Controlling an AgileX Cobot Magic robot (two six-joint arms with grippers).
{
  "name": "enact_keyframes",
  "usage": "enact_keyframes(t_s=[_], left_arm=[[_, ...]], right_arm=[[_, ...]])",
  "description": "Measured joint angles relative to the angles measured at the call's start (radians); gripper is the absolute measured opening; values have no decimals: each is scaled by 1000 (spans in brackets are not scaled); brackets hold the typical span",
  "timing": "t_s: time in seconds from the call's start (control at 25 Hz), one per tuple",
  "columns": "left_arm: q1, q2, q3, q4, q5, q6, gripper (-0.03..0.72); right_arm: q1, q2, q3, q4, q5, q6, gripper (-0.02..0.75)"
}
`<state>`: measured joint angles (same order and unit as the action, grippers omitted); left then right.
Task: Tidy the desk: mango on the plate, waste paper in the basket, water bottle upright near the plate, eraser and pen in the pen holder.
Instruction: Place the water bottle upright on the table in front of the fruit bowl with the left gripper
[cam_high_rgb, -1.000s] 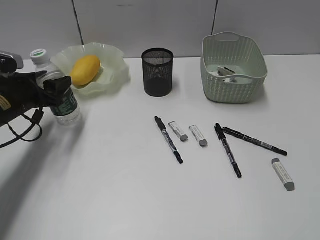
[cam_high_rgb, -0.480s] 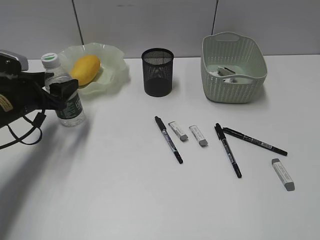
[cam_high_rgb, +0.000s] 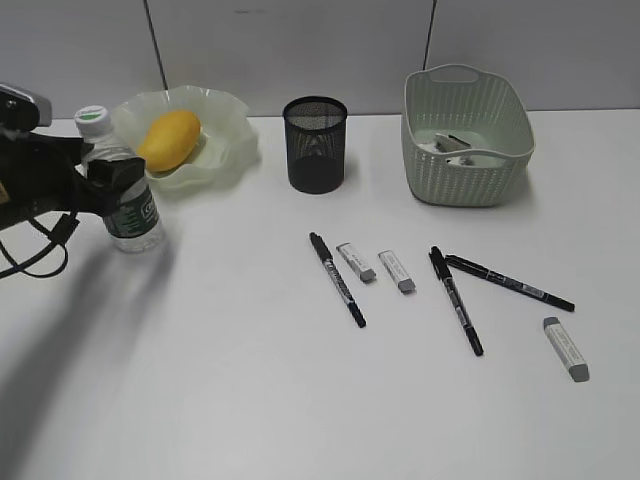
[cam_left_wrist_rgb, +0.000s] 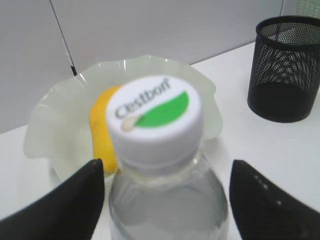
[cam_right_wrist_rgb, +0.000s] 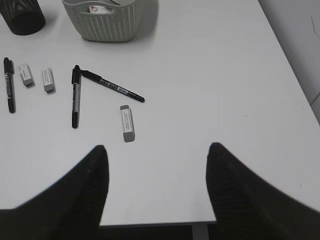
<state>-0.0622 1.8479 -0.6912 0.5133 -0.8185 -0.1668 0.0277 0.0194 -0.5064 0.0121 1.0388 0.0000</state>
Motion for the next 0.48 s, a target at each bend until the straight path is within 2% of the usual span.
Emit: enact_keyframes(t_s=[0.48], left_arm=[[0,-154,0,-7,-45,-12,592]], right_arm=[[0,0,0,0,1,5,489]])
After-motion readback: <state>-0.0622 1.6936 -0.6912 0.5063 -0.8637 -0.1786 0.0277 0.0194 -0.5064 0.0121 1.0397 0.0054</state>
